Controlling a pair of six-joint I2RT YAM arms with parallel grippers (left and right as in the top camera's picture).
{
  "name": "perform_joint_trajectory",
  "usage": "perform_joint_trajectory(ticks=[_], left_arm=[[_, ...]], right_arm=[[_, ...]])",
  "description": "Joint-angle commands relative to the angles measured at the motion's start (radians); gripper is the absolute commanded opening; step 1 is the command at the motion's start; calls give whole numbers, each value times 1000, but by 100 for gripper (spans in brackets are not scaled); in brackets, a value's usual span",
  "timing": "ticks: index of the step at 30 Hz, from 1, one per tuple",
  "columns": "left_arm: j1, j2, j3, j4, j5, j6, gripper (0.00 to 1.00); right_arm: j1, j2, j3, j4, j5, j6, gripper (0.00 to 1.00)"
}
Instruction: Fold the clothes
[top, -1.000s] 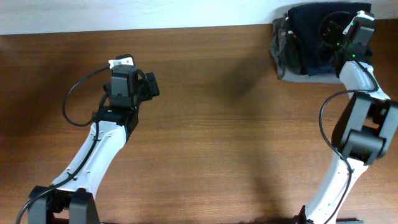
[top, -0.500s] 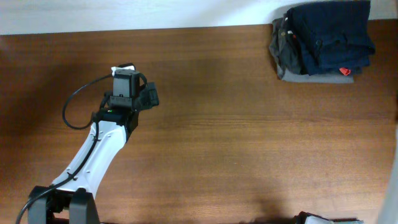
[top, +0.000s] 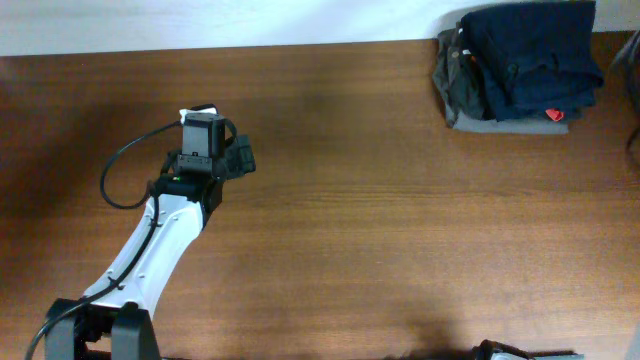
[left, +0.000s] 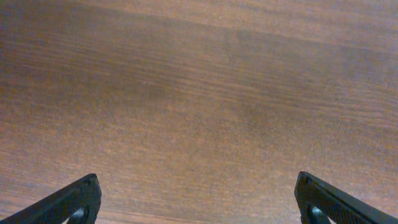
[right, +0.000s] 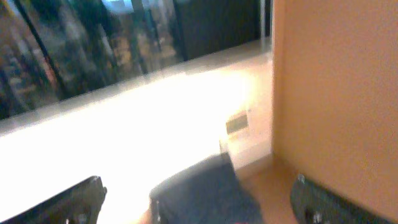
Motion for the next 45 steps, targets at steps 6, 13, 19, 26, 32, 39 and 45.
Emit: perform_joint_trajectory(ticks=[6,13,19,26,32,39,45], left_arm=[[6,6,7,0,-13,-6,99],[6,6,7,0,-13,-6,99],[6,6,7,0,-13,-6,99],[6,6,7,-2,-13,-6,99],[6,6,7,-2,-13,-6,99],[6,6,7,-2,-13,-6,99],[6,6,7,-2,-13,-6,99]], right_arm=[[29,-326,-77,-370,14,-10,99],[177,-578,-412,-150,18,-22,99],[214,-798,-874,260,2,-66,99],[214,-1032,-1367,624,-62,-86,99],[212,-1146,-1587,737,-68,-92,99],[212,-1181,-1699,737,-65,-108,99],[212,-1207,-1750,681,-93,-104,99]])
